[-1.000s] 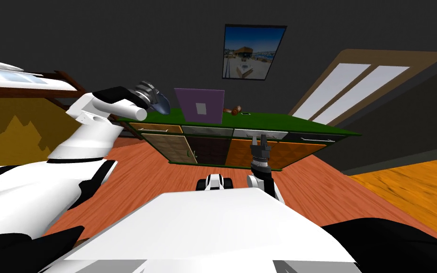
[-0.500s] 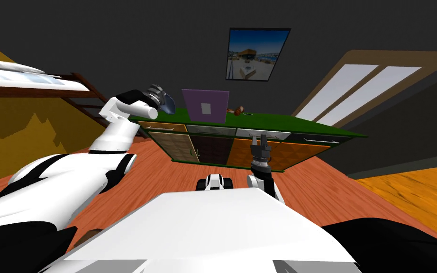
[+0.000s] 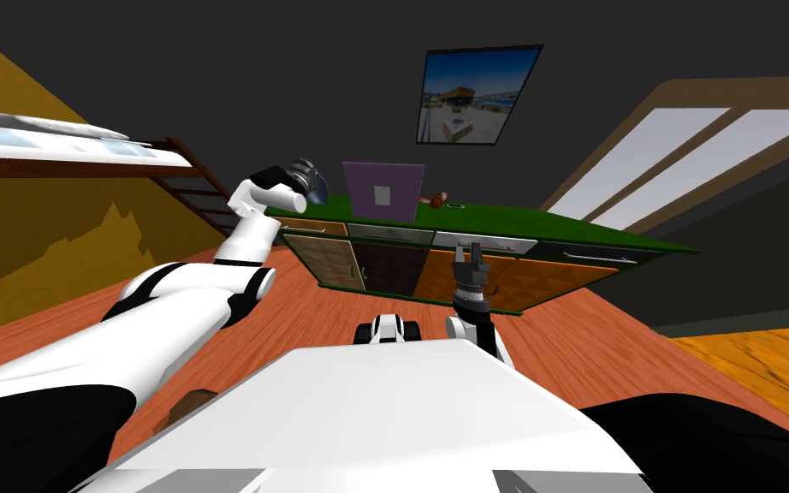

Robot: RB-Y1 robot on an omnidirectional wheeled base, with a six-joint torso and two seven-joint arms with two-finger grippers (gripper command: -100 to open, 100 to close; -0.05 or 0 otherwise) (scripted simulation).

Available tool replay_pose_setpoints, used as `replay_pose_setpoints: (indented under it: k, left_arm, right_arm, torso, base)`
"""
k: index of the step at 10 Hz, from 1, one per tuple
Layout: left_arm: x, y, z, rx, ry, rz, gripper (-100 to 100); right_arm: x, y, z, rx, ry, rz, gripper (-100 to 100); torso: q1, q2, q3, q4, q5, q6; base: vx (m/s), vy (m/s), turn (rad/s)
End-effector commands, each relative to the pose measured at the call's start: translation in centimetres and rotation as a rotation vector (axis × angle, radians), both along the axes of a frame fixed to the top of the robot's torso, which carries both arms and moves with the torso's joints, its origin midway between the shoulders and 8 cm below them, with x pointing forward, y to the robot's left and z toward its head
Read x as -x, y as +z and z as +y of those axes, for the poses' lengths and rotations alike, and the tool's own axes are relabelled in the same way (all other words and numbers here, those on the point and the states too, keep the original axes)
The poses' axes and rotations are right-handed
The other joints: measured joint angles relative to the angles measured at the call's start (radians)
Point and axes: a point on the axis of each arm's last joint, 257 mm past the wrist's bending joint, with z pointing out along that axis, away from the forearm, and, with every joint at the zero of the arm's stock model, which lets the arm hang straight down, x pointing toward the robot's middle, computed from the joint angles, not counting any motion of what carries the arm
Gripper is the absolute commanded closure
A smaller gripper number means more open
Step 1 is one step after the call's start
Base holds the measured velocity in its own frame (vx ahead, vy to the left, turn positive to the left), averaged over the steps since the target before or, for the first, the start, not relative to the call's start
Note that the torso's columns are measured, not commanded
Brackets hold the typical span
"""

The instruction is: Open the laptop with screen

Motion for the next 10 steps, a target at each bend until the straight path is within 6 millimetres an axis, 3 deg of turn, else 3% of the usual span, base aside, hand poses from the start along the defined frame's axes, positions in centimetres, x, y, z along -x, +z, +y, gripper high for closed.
replay_pose_setpoints:
  k: [1, 2, 4, 5, 6, 9, 10]
  left_arm:
    - [-1.9, -0.2, -3.6, 0.025, -0.038, 0.01, 100]
    - [-2.6, 0.3, -6.1, -0.048, -0.04, 0.0, 100]
    - [-3.9, 0.1, -9.3, -0.003, -0.082, 0.019, 100]
    - [-4.1, -0.5, -10.0, 0.005, -0.093, 0.029, 100]
    - [-4.5, 0.2, -13.4, -0.074, -0.104, 0.013, 100]
    - [-4.7, 0.8, -18.1, -0.046, -0.168, 0.013, 100]
    - [-5.4, -0.2, -17.4, -0.041, -0.155, 0.039, 100]
  right_arm:
    - [0.0, 0.0, 0.0, 0.0, 0.0, 0.0, 0]
    - [0.0, 0.0, 0.0, 0.0, 0.0, 0.0, 0]
    - [0.0, 0.0, 0.0, 0.0, 0.0, 0.0, 0]
    - [0.0, 0.0, 0.0, 0.0, 0.0, 0.0, 0]
    - [0.0, 0.0, 0.0, 0.0, 0.0, 0.0, 0]
    - [0.0, 0.0, 0.0, 0.0, 0.0, 0.0, 0]
    - [0.0, 0.0, 0.0, 0.0, 0.0, 0.0, 0]
  torso:
    - [0.001, 0.001, 0.001, 0.0, 0.001, 0.001]
    - [-0.002, 0.0, 0.0, 0.0, 0.0, 0.001]
    - [-0.001, 0.001, 0.001, 0.0, 0.0, 0.001]
    - [-0.003, -0.001, 0.0, 0.0, -0.001, 0.001]
    - [-0.005, -0.002, -0.001, 0.0, -0.001, 0.001]
    - [-0.003, 0.0, 0.0, 0.0, -0.001, 0.001]
    - [-0.006, -0.001, 0.0, 0.0, -0.002, 0.001]
  base:
    - [-0.029, 0.052, -0.003]
    - [-0.047, 0.084, 0.154]
    - [-0.047, 0.064, 0.061]
    - [-0.012, 0.015, -0.023]
    - [-0.03, 0.083, 0.226]
    - [-0.032, 0.05, 0.018]
    - [-0.004, -0.012, -0.003]
